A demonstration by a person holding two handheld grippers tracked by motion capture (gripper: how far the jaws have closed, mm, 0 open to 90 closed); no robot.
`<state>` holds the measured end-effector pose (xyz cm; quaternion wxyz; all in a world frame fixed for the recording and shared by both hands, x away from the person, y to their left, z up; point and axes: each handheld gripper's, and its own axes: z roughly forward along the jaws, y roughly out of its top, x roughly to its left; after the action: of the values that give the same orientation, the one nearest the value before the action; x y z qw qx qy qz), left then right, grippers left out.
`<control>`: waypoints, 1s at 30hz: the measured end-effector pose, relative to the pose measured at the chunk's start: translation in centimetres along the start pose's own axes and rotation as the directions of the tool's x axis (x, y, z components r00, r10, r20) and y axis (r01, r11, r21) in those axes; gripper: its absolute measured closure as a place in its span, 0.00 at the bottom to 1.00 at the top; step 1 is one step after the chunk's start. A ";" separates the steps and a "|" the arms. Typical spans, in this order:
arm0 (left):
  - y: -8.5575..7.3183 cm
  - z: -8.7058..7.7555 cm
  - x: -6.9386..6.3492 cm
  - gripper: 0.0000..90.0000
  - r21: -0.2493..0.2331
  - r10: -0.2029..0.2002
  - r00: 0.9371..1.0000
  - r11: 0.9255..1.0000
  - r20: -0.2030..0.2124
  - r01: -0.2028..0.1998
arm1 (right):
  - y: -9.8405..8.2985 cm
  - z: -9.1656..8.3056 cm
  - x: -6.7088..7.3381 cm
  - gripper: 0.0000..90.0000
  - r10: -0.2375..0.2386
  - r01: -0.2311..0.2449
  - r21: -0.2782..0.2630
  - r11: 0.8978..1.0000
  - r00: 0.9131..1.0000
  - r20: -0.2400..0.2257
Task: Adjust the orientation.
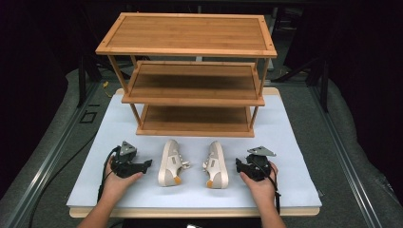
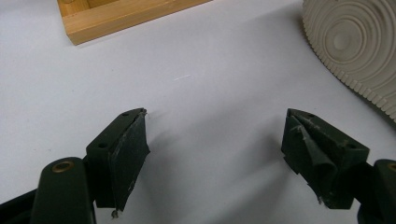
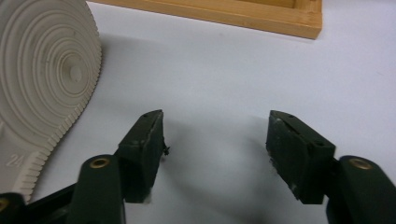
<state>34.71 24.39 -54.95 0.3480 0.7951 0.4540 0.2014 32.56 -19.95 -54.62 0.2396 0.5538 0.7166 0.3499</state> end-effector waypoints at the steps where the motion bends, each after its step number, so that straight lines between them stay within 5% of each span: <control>1: 0.0 0.0 0.0 0.25 -0.001 -0.006 1.000 1.000 0.000 0.006 | 0.0 -0.2 0.0 0.42 0.002 -0.002 -0.008 1.000 1.000 -0.014; 9: 0.0 -1.1 0.4 0.46 -0.056 -0.110 0.994 0.992 0.016 0.111 | 0.0 -1.5 0.4 0.43 -0.012 0.012 -0.056 0.998 1.000 -0.005; 26: 0.4 -3.0 -0.6 0.48 -0.094 -0.113 0.992 0.989 0.052 0.117 | 0.1 -2.5 0.7 0.44 -0.033 0.031 -0.063 0.998 0.999 -0.029; 30: 0.7 -3.7 -1.3 0.54 -0.121 -0.104 0.991 0.986 0.086 0.114 | 0.1 -2.6 1.0 0.45 -0.041 0.039 -0.066 0.997 0.999 -0.026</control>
<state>32.08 24.40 -51.94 0.4257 0.7531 0.4688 0.1785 30.51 -19.60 -52.83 0.2549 0.5264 0.7188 0.3758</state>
